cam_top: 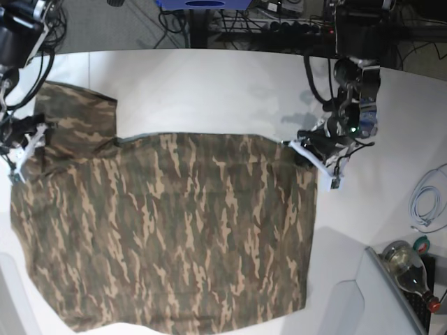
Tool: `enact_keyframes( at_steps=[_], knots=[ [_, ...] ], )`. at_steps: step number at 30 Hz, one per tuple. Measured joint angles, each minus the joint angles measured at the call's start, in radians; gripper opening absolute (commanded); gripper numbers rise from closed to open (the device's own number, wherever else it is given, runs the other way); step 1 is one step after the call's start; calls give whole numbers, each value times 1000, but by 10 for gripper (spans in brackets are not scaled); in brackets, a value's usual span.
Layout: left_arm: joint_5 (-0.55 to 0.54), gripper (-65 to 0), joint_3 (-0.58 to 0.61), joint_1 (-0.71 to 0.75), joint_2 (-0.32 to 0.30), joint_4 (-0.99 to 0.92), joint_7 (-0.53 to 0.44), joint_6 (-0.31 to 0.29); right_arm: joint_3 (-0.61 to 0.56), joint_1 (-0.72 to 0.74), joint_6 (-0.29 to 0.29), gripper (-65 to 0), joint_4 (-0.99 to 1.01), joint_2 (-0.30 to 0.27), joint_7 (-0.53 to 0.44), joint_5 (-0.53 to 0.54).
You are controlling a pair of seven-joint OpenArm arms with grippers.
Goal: Layout the t-shirt on the table in an organized manner, then fold the t-shirt properly
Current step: 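Release the shirt and move the left gripper to its shoulder edge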
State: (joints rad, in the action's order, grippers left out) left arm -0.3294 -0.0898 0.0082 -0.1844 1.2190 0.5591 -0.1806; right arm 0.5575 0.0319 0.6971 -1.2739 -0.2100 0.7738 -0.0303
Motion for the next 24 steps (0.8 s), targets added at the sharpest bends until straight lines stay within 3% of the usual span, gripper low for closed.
enact_keyframes(
  at_steps=[4,6,9,12,14,16,19,24],
  knots=[
    [-4,-245,0,124,-42,194,30,-6,58,-49,0,-254,-143,55,-5,14],
    [-3,-199,-32,187,-59,325,99,-2,74,-79,0,-254,-212,67,-4,-3],
    [-9,-188,-180,301,-25,491,141,35,88,-129,-1,-254,-311,90,-2,-68],
    [5,-273,-303,393,31,576,168,47,78,-181,0,-257,-365,122,-11,-64],
    [8,-459,-309,389,55,586,176,50,71,-194,2,-311,-359,133,-13,-54],
    [10,-650,-278,331,70,578,178,42,72,-190,3,-422,-334,132,-12,-63],
    [0,-650,-174,196,71,533,155,36,76,-178,2,-648,-329,150,-11,-71],
    [6,-650,18,22,69,348,161,46,71,-153,4,-624,-300,178,-15,-55]
  ],
)
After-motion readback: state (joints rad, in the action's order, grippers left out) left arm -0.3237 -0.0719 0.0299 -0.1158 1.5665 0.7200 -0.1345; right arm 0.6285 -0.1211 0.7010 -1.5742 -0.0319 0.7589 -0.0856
